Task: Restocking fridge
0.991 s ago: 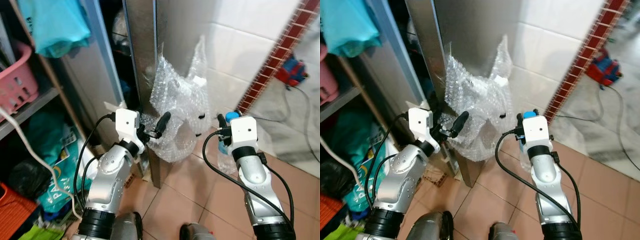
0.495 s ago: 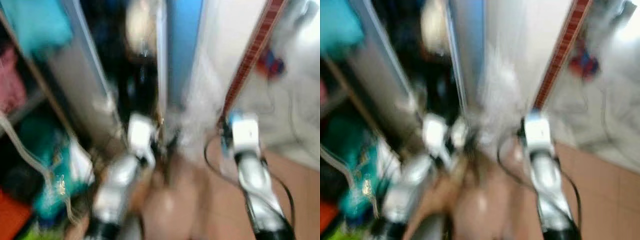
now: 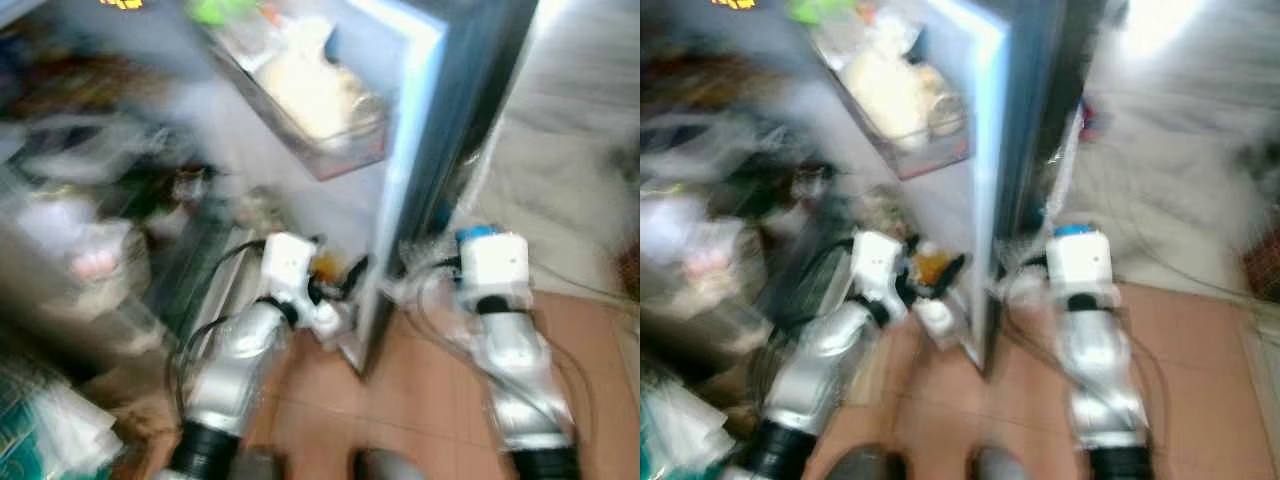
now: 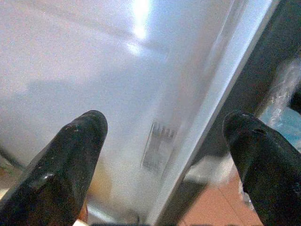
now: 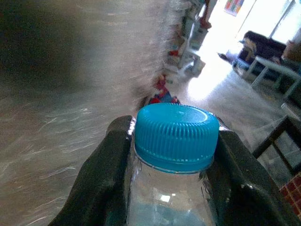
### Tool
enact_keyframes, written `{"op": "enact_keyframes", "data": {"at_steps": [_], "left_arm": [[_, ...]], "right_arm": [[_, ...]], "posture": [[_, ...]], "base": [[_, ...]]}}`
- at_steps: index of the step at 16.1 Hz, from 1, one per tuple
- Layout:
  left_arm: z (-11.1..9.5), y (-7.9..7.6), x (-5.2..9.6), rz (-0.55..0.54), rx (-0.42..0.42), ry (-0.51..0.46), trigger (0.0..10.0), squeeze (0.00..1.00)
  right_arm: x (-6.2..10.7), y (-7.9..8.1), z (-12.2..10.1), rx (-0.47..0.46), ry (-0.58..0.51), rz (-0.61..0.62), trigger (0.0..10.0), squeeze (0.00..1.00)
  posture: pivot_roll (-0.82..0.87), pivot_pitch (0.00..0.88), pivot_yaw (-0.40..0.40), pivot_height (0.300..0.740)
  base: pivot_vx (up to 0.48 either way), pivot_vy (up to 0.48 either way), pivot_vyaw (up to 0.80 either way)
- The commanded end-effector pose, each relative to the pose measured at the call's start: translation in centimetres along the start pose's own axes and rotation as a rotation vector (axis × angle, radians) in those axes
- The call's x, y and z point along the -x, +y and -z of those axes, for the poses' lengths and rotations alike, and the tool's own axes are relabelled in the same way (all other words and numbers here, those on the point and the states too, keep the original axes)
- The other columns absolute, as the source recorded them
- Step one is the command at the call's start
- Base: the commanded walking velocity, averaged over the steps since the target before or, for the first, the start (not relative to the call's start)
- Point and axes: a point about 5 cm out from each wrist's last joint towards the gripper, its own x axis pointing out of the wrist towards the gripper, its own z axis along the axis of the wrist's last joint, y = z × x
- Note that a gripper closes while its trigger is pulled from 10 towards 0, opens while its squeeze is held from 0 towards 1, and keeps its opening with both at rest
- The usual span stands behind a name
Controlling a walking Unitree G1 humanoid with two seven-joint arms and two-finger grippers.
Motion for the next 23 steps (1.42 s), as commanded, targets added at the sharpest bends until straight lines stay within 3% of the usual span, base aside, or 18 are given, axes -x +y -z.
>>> {"op": "enact_keyframes", "data": {"at_steps": [1, 6, 13, 14, 16, 23], "left_arm": [[-0.2, -0.8, -0.4, 0.03, -0.013, -0.004, 10.0, 0.0], [0.0, -0.7, -0.4, 0.026, -0.043, 0.007, 10.0, 0.0], [0.0, 0.1, -0.8, -0.056, -0.094, 0.017, 10.0, 0.0], [0.2, 0.5, -0.8, -0.083, -0.117, 0.032, 10.0, 0.0], [0.2, 0.5, -0.9, -0.059, -0.091, 0.026, 10.0, 0.0], [0.0, 0.3, -1.5, -0.049, -0.116, 0.021, 10.0, 0.0]], "right_arm": [[0.0, -0.8, -0.1, 0.036, -0.007, 0.024, 10.0, 0.0], [0.0, -0.8, -0.2, 0.042, -0.017, 0.024, 10.0, 0.0], [0.2, 1.3, -1.0, -0.054, -0.055, -0.124, 10.0, 0.0], [0.4, 2.0, -1.3, -0.057, -0.073, -0.188, 10.0, 0.0], [0.4, 2.4, -1.3, -0.062, -0.072, -0.212, 10.0, 0.0], [0.5, 2.5, -1.3, -0.062, -0.075, -0.236, 10.0, 0.0]], "posture": [[0.0, 0.107, 0.021, 0.74], [0.0, 0.104, 0.026, 0.74], [0.0, 0.1, 0.028, 0.74], [0.0, 0.1, 0.028, 0.74], [0.0, 0.099, 0.026, 0.74], [-0.01, 0.093, 0.024, 0.74]], "base": [[0.319, 0.0, -0.61], [0.319, 0.0, -0.12], [0.183, 0.0, 0.0], [0.0, 0.0, 0.0], [0.131, 0.0, 0.0], [0.452, 0.0, 0.0]]}}
